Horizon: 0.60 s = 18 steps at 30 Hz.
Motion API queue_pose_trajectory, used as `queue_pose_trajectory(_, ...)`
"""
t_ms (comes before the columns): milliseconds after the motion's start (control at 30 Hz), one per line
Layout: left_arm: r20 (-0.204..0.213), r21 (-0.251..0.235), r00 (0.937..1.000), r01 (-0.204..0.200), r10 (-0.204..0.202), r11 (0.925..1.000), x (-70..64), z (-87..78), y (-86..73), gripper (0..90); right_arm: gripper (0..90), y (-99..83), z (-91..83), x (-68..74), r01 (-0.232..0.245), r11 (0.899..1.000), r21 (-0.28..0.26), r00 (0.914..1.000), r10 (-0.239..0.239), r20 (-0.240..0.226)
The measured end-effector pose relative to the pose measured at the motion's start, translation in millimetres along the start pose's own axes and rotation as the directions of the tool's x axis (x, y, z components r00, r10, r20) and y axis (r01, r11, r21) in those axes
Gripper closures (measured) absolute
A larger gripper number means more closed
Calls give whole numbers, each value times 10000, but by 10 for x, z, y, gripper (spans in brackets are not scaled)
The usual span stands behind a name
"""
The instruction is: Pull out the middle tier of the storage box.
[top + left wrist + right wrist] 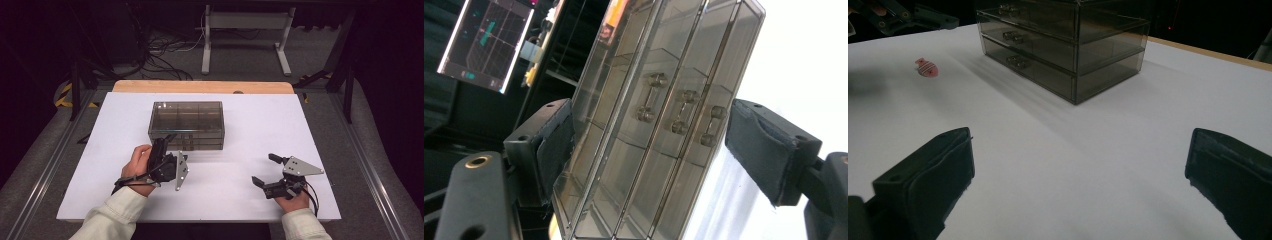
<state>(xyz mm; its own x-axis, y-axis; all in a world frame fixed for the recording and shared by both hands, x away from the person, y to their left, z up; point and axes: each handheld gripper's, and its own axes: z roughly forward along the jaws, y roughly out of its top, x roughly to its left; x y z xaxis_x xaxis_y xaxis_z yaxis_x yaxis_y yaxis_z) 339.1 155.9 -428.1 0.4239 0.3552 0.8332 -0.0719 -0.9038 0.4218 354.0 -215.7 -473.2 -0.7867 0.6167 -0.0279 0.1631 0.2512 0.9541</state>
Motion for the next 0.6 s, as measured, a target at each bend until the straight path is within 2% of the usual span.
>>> queue_pose_trajectory(33, 0, 0, 10000, 0, 0, 10000, 0, 0, 0, 215, 0, 0, 0, 0, 4, 10000, 1, 10000, -4, -1)
queue_pose_trajectory(67, -93, 51, 9997, -246, 247, 9997, -28, 6, 5, 216, 0, 0, 0, 0, 1, 10000, -1, 10000, -1, -1)
queue_pose_trajectory(167, -209, 134, 9983, -540, 543, 9985, -63, 13, 13, 219, 0, 0, 0, 0, 4, 10000, -2, 10000, -4, -7)
queue_pose_trajectory(367, -385, 286, 9963, -755, 766, 9967, -102, 42, 14, 220, 0, -1, 3, 2, 38, 10000, 1, 10000, -38, -4)
queue_pose_trajectory(600, -573, 482, 9949, -798, 825, 9956, -131, 70, 8, 230, 0, 0, 5, 5, 61, 10000, 6, 10000, -61, -4)
